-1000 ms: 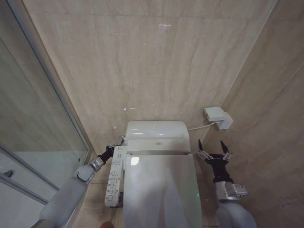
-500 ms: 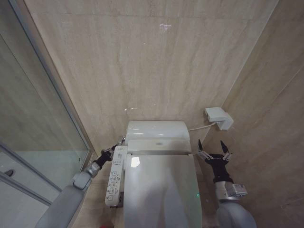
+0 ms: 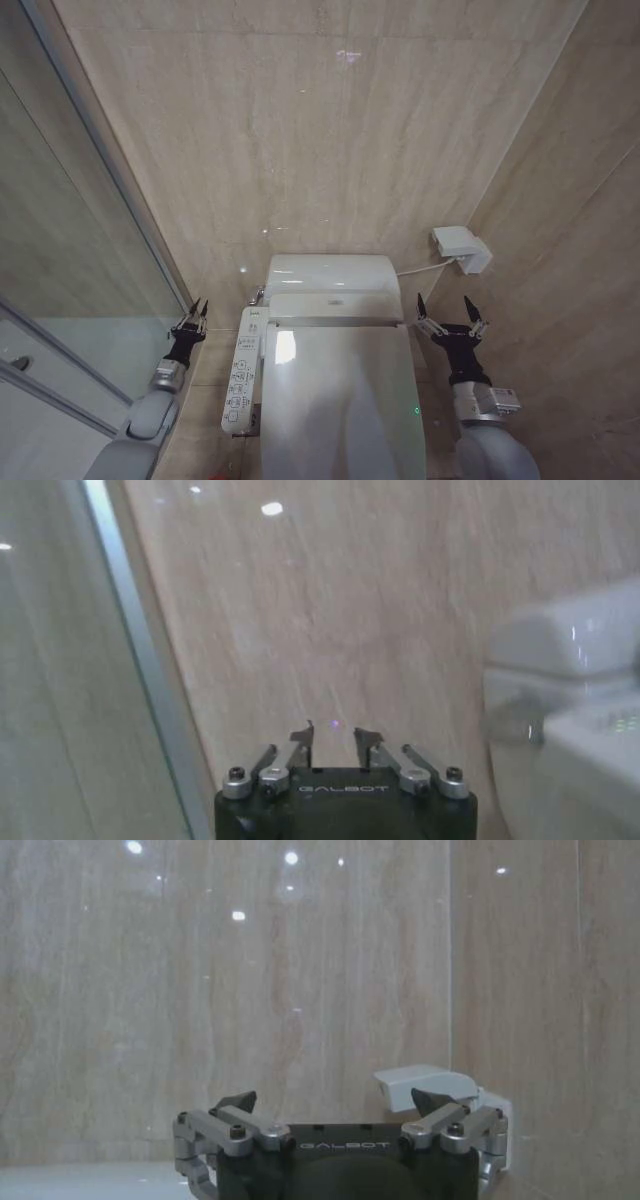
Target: Open the toilet lid, clean the toilet bowl with a toilet brush, close the toilet lid, and flush.
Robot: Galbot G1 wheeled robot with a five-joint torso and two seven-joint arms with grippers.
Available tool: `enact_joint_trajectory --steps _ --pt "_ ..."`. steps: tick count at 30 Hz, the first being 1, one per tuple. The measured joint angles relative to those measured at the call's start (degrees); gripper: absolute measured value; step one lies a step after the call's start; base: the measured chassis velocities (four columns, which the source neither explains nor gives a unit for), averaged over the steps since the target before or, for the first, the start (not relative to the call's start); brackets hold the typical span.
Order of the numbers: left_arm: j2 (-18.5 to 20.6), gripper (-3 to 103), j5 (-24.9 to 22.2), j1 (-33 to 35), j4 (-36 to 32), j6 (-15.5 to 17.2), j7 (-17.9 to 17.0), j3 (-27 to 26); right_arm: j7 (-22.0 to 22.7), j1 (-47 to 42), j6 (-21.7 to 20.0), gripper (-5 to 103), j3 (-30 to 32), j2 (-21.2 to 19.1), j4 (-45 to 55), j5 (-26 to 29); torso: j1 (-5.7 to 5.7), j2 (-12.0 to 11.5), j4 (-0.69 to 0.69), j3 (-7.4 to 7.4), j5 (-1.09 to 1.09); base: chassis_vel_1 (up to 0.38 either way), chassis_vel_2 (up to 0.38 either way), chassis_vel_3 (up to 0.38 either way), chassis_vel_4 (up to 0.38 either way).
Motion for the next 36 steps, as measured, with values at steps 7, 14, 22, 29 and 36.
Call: enact_joint_trajectory --steps 7,14,22,29,36 --pt "-2.37 40 -1.76 7.19 -12.39 4.03 -1.22 -4.34 0.0 -0.01 0.0 100 0.0 0.0 0.0 0.0 0.0 0.0 -0.01 0.0 -0.01 0.0 0.0 0.0 0.0" --pt "-5.22 67 -4.87 15.28 -26.79 9.55 -3.24 -7.72 -0.01 -0.02 0.0 100 0.0 0.0 0.0 0.0 0.0 0.0 -0.02 0.0 -0.01 0.0 0.0 0.0 0.0" --pt "-5.95 93 -6.96 21.86 -34.75 10.73 -2.14 -8.17 0.0 -0.01 0.0 100 0.0 0.0 0.0 0.0 0.0 0.0 -0.01 0.0 0.0 0.0 0.0 0.0 0.0" --pt "-7.17 100 -6.95 23.5 -36.04 9.55 -1.96 -5.99 0.0 -0.01 0.0 100 0.0 0.0 0.0 0.0 0.01 0.0 -0.03 0.0 -0.01 0.0 0.0 0.0 0.0" --pt "-7.45 100 -6.69 23.66 -36.13 9.12 -3.47 -4.78 0.0 -0.01 0.0 100 0.0 0.0 0.0 0.0 0.01 0.0 -0.02 0.01 -0.01 0.0 0.0 0.0 0.0"
